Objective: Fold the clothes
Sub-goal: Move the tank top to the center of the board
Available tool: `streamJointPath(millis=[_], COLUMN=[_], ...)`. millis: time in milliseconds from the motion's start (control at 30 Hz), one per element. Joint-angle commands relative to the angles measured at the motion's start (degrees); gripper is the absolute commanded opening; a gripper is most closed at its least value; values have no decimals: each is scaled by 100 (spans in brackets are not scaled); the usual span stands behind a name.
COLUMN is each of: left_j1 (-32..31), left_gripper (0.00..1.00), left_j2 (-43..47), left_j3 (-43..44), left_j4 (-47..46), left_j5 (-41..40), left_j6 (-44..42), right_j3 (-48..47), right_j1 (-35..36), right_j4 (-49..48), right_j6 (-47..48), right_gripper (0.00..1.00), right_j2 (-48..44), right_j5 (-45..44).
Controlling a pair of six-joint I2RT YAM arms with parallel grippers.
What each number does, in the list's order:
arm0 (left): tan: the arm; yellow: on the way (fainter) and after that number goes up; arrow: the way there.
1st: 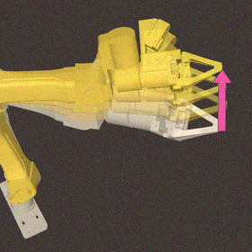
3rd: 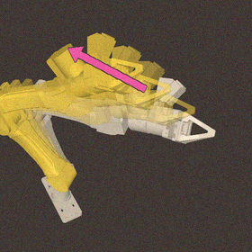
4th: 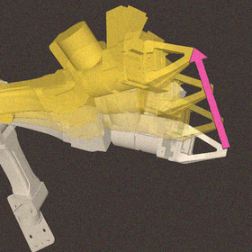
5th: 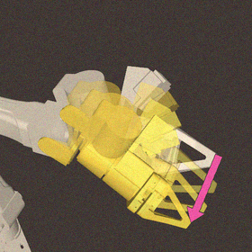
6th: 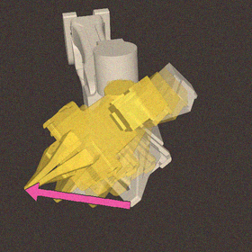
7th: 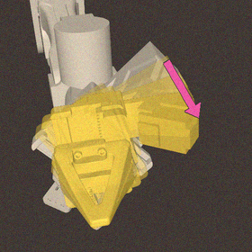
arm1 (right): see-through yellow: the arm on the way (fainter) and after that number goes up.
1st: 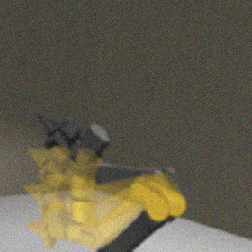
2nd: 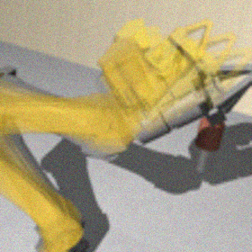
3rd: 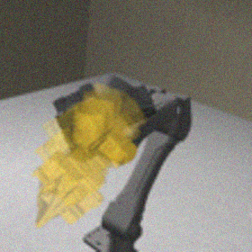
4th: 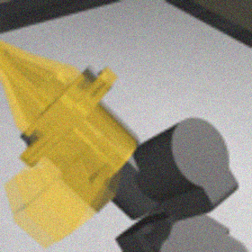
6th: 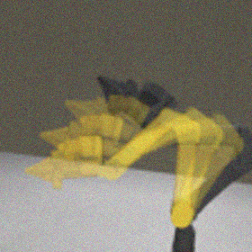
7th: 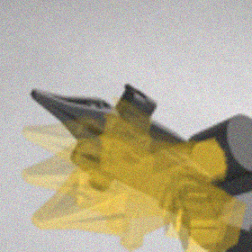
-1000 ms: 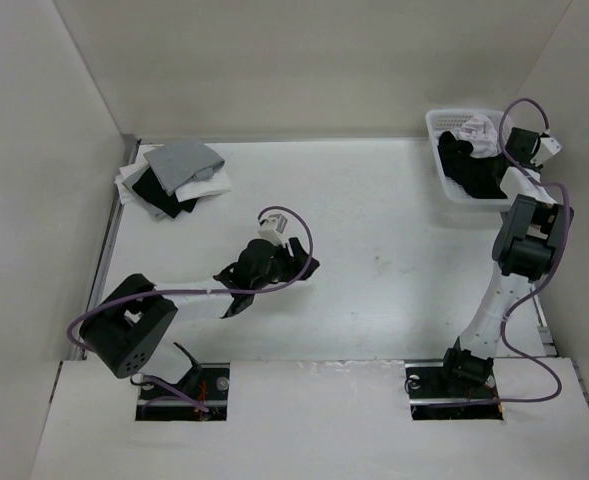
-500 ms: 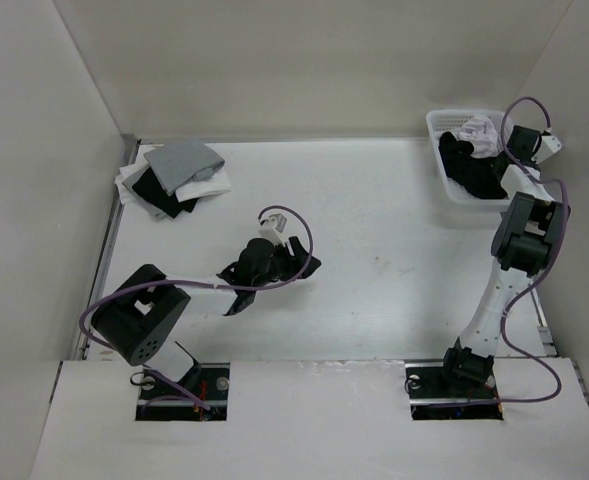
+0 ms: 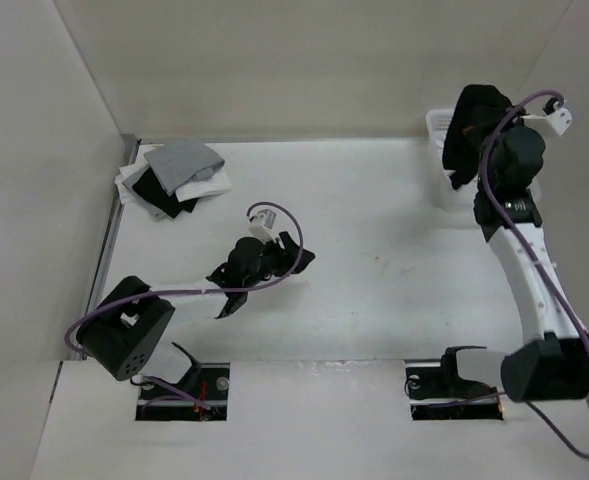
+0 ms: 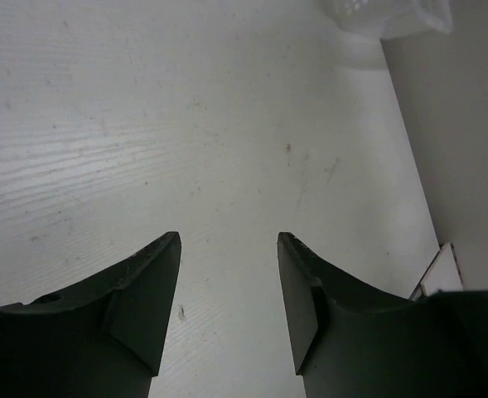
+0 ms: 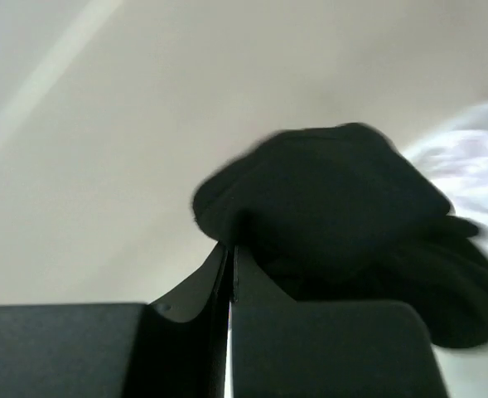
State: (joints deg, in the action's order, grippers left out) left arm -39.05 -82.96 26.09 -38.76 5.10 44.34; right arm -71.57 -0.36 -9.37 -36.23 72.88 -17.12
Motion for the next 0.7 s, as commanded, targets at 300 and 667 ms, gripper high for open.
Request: streamJointPath(millis=[300,667], left_j1=[1192,2845], left_gripper=[48,47], left_j2=[2686,4438], left_j3=[-543,-1132], left_j4=[1352,3164], left_j5=[-836,-686], left_j6=[260,576], right_j3=[-86,2050], right_j1=[5539,4252], right_j4=[57,-916], right_j6=[1144,-990], right_gripper=[2,3], right_j2=[-2516,-620], right_j5=[-800,648])
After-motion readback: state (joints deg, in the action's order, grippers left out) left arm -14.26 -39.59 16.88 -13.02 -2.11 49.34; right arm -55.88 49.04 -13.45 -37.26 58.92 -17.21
